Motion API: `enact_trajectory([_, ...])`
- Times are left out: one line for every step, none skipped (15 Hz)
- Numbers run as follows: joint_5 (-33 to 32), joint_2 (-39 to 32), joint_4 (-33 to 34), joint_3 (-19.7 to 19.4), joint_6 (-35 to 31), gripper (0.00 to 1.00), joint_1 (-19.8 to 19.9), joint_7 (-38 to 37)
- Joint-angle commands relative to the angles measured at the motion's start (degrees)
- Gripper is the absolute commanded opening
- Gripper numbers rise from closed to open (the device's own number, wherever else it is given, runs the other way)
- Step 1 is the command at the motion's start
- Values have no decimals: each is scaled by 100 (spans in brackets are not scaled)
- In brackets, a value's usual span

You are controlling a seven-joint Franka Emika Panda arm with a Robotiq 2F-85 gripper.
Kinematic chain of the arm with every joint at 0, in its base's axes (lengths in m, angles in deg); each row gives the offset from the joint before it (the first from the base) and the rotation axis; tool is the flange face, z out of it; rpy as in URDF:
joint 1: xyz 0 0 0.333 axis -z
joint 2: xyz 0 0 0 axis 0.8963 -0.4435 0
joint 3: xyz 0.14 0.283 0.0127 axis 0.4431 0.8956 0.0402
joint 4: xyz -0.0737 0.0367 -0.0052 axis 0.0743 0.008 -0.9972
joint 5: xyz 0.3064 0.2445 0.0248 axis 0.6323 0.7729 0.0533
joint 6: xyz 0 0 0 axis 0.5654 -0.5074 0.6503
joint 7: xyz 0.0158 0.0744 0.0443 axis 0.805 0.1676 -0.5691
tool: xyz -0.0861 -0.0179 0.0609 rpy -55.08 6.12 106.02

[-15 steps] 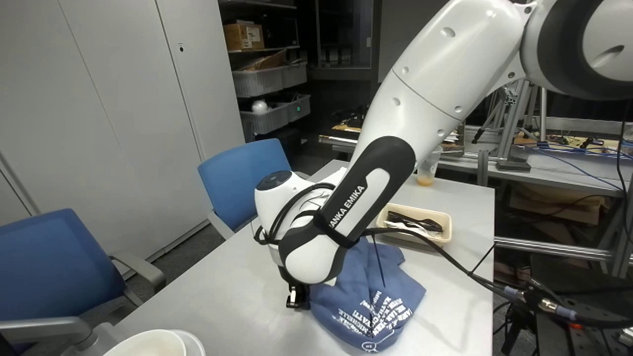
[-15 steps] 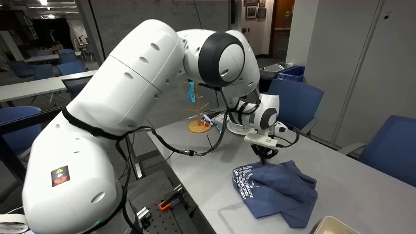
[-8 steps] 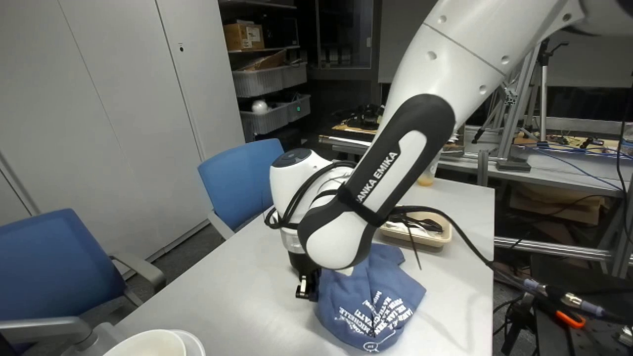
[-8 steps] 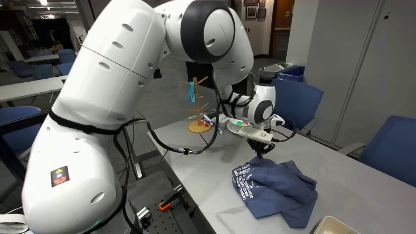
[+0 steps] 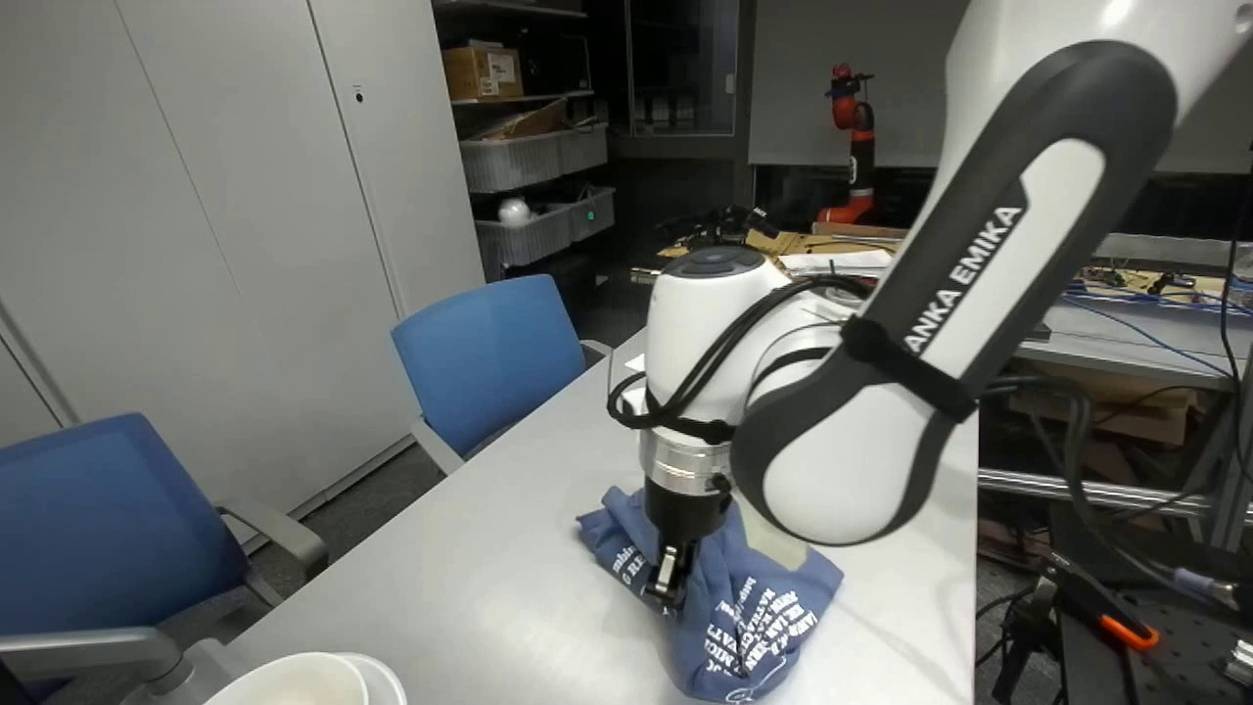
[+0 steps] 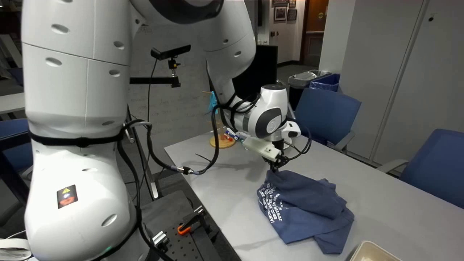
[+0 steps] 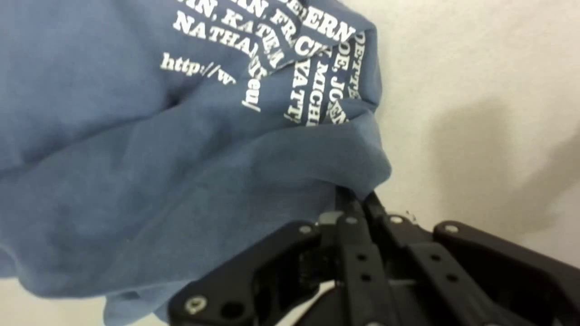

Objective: Fold the blue shirt twice

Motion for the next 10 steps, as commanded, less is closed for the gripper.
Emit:
enact_trajectory([-417, 1000, -1458, -678, -628, 1, -551, -1095])
enact_trajectory([-835, 1188, -1792, -1099, -742, 1, -782, -1584])
enact_trajectory([-1262, 1293, -1991, -1628, -791, 1, -1090, -2018])
enact_trajectory([-1868, 1376, -2100, -1994, -730, 1, -1128, -2464])
enact_trajectory([-2347, 1389, -2080, -2474, -563, 1, -1397, -2913])
enact_trajectory([-2849, 1394, -2052, -2918, -447, 1, -1590, -3365])
enact_trajectory([-3355, 1414, -2035, -3375, -335, 1, -1798, -3809])
enact_trajectory([-3761, 1430, -2029, -3673, -218, 1, -1955, -4243])
enact_trajectory([-4204, 1459, -2084, -3744, -174, 30, -1940, -4664])
enact_trajectory([-4562, 1504, -2128, -3832, -64, 31, -1978, -5022])
